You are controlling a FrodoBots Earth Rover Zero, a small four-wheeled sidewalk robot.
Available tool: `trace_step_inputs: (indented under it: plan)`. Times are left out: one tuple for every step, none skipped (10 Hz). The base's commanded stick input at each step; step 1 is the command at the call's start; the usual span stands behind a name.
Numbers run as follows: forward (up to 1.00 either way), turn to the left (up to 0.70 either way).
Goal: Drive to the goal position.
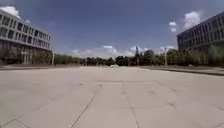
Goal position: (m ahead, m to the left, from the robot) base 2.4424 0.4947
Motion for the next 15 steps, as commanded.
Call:
trace_step_inputs:
  plan:
    - [0.5, 0.01]
    - [0.5, 0.01]
    - [0.5, 0.01]
    - [0.5, 0.01]
    - [0.5, 0.01]
    - [0.5, 0.01]
    - [0.5, 0.01]
    - [0.5, 0.01]
    - [0.5, 0.01]
    - [0.5, 0.01]
    - [0.5, 0.01]
    - [0.5, 0.01]
    - [0.5, 0.01]
    - [0.5, 0.01]
    - [0.5, 0.01]
